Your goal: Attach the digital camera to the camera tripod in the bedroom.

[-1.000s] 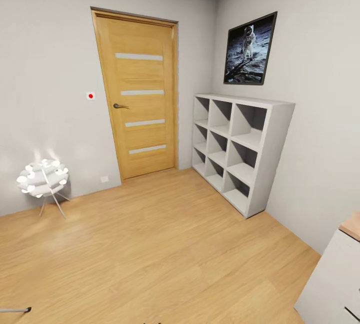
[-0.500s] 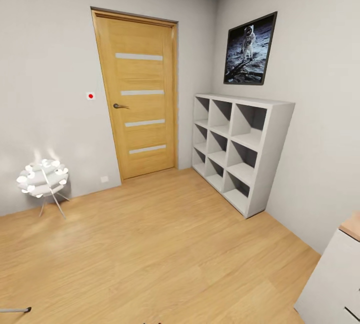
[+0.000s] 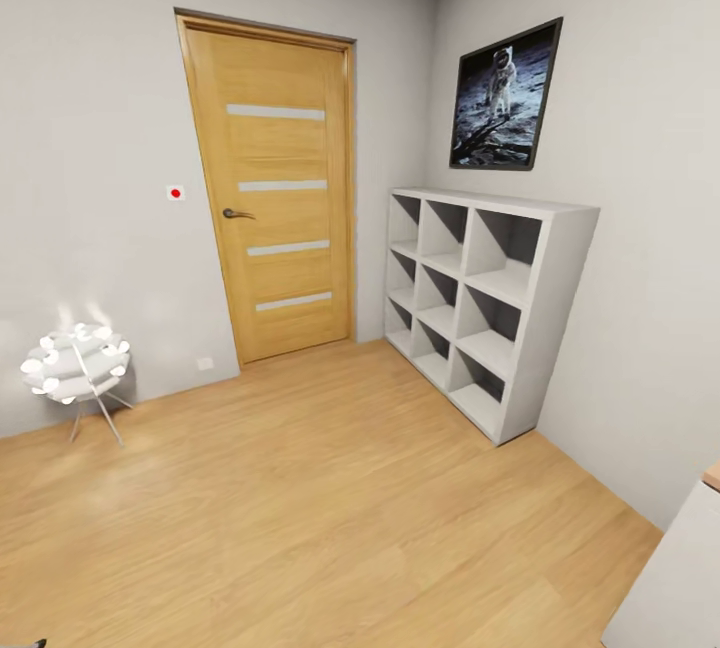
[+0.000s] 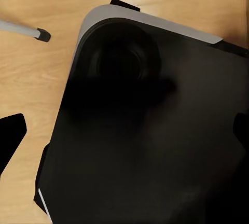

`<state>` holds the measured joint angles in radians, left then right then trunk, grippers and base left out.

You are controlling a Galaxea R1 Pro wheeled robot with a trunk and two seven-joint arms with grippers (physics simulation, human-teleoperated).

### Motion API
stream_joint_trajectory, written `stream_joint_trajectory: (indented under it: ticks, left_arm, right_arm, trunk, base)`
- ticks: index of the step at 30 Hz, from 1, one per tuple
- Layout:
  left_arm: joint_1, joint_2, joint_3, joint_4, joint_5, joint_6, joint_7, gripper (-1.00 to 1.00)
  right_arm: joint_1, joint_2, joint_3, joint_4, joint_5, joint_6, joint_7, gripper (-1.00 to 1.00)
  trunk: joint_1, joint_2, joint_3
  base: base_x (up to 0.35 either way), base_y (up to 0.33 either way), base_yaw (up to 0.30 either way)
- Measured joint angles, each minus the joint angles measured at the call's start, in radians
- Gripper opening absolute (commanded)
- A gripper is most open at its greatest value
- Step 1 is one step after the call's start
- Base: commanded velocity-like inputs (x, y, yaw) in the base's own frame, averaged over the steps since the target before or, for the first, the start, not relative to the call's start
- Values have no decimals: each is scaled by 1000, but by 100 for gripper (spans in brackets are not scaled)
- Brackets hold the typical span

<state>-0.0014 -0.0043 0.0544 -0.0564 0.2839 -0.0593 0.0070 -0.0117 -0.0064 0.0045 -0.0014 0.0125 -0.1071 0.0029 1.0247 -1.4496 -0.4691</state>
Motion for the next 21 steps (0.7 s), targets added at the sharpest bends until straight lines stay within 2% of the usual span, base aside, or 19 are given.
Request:
stream_joint_trajectory:
  ticks: [13,21]
  left_arm:
    - [0,0,0,0,0,0,1,100]
    - [0,0,0,0,0,0,1,100]
  right_arm:
    - [0,4,0,0,-1,1,1,100]
    - [0,12,0,0,-5,3,0,100]
  trunk:
    - [0,0,0]
    - [0,0,0]
  base:
    - [39,0,-5]
    - [1,0,-158]
